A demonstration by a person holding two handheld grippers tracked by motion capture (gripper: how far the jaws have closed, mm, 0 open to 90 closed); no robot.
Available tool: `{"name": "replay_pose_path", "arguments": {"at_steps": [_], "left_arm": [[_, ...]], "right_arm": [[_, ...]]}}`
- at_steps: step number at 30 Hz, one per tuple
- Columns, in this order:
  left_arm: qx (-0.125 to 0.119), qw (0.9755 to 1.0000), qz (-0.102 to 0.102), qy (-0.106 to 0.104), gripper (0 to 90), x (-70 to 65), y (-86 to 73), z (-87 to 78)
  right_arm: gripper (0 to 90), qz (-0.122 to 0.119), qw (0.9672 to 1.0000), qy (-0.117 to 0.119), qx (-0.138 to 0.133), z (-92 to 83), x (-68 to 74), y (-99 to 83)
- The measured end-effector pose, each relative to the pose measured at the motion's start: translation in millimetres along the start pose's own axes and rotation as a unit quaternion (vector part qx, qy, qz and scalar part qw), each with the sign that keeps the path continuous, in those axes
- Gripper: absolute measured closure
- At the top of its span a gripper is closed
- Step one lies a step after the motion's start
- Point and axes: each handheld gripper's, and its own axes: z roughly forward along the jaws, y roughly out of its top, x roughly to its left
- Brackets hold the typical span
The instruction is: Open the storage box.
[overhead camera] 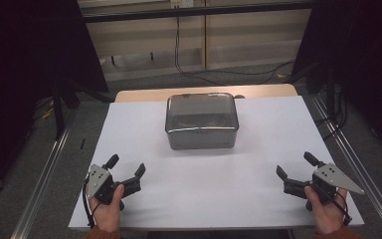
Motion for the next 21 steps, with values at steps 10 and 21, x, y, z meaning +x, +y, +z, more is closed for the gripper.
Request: {"name": "replay_pose_path", "arguments": {"at_steps": [10,21], "left_arm": [[-0.005,0.9998,-0.011,-0.015,3.0,-2.0,-0.5,1.4],[0.004,1.0,-0.003,-0.006,3.0,-4.3,-1.4,-0.1]], "right_arm": [[0.6,0.01,0.9997,0.019,0.006,3.5,-0.5,-0.9],[0.7,0.026,0.9985,0.047,0.004,8.1,1.9,-0.9]]}}
